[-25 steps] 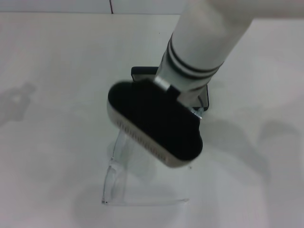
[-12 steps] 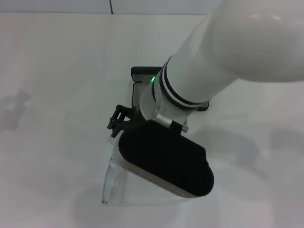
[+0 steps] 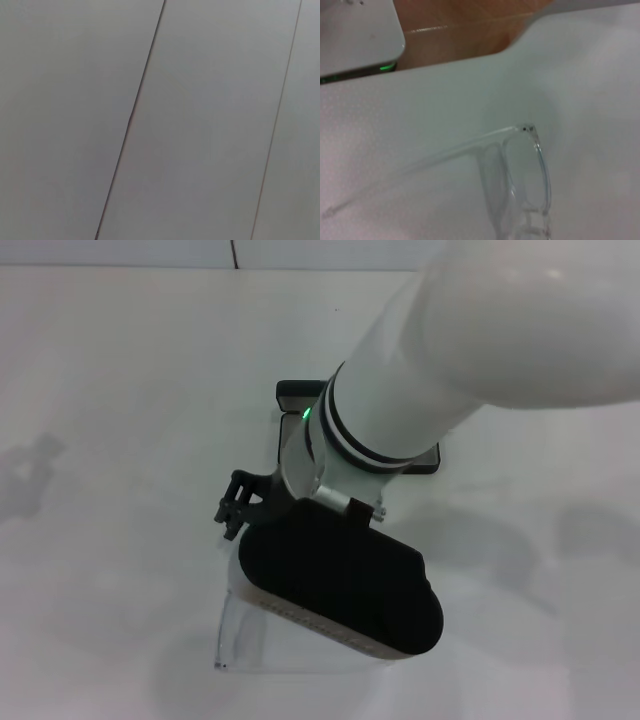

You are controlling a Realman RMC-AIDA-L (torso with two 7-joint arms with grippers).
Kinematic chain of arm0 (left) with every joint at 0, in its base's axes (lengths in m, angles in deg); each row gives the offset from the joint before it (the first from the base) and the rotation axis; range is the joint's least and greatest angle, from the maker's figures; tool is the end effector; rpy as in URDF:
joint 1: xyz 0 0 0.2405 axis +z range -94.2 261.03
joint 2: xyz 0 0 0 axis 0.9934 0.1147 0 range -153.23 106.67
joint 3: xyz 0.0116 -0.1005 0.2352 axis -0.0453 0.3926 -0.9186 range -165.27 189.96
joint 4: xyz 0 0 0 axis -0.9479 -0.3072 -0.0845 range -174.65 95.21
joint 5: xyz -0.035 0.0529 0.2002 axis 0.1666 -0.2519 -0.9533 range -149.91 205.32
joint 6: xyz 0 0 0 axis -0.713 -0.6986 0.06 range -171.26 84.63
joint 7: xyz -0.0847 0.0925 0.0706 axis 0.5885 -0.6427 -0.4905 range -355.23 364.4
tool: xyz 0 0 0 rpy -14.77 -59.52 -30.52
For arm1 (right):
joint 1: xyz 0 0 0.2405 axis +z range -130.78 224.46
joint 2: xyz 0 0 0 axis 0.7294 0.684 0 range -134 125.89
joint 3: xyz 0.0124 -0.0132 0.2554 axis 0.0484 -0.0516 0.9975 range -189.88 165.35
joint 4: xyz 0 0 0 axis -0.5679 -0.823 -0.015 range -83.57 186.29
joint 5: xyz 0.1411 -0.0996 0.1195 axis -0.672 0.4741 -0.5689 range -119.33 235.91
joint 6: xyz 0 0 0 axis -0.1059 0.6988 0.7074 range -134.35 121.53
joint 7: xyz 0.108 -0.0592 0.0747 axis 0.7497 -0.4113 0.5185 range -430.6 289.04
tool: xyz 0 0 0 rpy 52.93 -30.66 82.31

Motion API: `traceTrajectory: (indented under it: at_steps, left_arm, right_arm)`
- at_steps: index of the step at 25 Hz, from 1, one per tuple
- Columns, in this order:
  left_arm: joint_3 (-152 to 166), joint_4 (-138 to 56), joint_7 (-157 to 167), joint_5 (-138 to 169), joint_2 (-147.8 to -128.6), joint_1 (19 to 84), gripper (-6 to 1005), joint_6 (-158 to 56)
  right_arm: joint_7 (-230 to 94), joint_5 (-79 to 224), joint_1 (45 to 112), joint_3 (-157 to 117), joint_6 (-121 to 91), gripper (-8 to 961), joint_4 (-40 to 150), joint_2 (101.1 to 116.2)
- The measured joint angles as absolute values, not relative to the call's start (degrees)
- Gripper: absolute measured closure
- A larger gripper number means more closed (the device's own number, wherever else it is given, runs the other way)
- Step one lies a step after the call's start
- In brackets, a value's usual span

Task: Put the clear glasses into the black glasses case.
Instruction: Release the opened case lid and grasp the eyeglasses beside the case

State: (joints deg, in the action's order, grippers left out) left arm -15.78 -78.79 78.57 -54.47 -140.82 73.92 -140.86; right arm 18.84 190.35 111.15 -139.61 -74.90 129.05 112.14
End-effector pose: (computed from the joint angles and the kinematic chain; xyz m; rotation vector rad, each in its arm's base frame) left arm -0.3360 0.2474 0.1061 -1.9681 -0.6367 -1.1602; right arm -0.0032 0.2902 -0.1363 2.3069 1.9073 0.6009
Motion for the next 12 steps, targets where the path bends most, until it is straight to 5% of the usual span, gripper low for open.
traceTrajectory:
  at_steps: [12]
  left_arm:
    - [-15.78, -78.81, 77.74, -54.16, -141.19, 74.5, 870, -141.05]
  right_arm:
    - [16.42, 182.3, 115.57, -140.64, -74.33, 413, 125.04, 112.13]
